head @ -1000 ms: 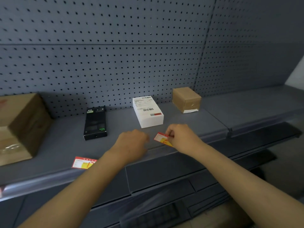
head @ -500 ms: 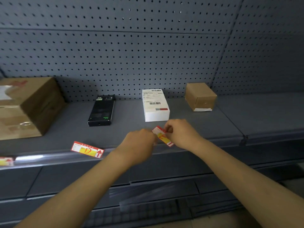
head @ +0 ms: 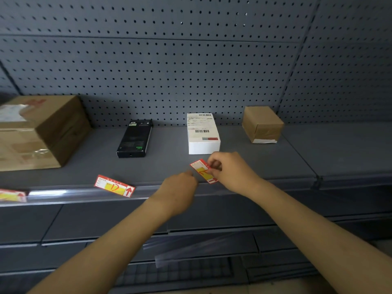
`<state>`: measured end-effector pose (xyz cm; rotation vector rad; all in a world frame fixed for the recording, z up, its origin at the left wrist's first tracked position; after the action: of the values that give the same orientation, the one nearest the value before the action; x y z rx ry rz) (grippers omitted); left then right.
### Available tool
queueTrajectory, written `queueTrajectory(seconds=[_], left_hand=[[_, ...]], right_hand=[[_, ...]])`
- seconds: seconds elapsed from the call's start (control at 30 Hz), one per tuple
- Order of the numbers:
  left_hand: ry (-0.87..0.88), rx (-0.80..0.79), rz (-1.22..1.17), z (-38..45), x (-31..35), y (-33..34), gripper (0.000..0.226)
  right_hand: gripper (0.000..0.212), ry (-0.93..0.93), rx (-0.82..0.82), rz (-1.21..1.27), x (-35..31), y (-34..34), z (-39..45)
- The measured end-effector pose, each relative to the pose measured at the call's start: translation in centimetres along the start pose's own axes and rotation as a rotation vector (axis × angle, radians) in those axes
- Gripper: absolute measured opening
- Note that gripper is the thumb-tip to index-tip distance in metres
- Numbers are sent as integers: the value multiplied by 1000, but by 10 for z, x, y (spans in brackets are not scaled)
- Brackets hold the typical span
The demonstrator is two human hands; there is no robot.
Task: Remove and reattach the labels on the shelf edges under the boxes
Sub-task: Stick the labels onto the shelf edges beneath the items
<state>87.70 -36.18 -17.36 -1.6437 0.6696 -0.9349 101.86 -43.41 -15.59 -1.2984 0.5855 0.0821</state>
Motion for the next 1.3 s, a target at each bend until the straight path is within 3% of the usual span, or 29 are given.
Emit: queueTrajectory(seconds=[0.4, 0.77, 0.93, 1.1, 1.3], left_hand=[[57, 23, 84, -8, 1, 4, 38], [40, -36, -13, -1, 4, -4, 37], [59, -61, -20, -5, -2, -3, 42], [58, -49, 14, -8, -2, 1, 52], [5, -10, -39, -14, -7, -8, 37]], right_hand=[[10, -5, 14, -24, 1, 3, -2], [10, -11, 45, 3, -3, 8, 0], [10, -54, -17, -108, -2, 13, -3], [15, -58, -46, -225, -3, 16, -3], [38, -52, -150, -214, -4, 10, -2]])
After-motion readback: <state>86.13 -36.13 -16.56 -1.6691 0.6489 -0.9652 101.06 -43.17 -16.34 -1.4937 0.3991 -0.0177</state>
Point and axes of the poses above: each hand's wrist, its own z-axis towards the middle knuckle, its own y-axis out of the palm, x = y × z, the point moved 1 cm from there along z, towards the middle knuckle, and after that the axes turned 10 degrees about -z, right-handed, at the moved point
